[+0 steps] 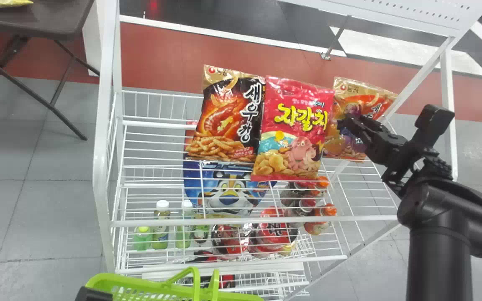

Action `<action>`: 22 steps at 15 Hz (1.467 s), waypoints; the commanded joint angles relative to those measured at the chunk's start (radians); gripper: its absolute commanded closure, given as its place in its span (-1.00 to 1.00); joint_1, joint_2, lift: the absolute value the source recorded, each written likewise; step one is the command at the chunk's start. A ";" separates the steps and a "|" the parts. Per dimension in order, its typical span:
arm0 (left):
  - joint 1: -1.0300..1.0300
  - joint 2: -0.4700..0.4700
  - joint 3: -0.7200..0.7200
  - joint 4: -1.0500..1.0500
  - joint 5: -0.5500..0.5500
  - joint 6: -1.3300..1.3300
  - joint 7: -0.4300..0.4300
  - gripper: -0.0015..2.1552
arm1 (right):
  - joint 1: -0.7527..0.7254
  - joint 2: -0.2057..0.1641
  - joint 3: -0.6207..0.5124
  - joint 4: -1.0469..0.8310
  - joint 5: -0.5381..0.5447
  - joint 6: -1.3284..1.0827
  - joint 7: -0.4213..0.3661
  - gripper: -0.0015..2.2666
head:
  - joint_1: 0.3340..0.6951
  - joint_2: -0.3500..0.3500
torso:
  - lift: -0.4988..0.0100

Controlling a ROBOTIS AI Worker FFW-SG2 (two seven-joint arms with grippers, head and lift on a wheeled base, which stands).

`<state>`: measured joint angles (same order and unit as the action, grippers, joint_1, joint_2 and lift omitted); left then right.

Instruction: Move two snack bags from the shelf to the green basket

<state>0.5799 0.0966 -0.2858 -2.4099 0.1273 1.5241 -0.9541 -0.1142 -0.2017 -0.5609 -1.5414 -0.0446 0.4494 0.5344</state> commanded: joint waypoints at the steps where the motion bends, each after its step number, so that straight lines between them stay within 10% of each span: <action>1: 0.001 0.000 0.000 0.002 0.000 0.000 0.000 0.91 | 0.030 0.004 -0.010 -0.028 -0.015 -0.021 -0.007 0.98 | 1.00 -1.00 | 0.90; 13: 0.008 0.000 -0.006 -0.009 0.000 0.000 0.002 0.91 | 0.283 0.034 -0.083 -0.405 -0.215 -0.017 -0.113 0.98 | 1.00 -1.00 | 0.90; 18: 0.011 0.000 -0.007 -0.020 -0.002 0.000 0.002 0.91 | 0.424 0.071 -0.146 -0.770 -0.296 0.384 -0.111 0.98 | 1.00 -1.00 | 0.90; 22: 0.015 -0.001 -0.009 -0.029 -0.005 0.000 0.006 0.91 | 0.458 0.131 -0.399 -1.016 -0.578 1.059 -0.102 0.98 | 1.00 -1.00 | 0.90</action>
<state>0.5943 0.0966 -0.2928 -2.4386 0.1244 1.5241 -0.9496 0.3349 -0.0900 -0.8565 -2.4785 -0.5114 1.2661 0.4286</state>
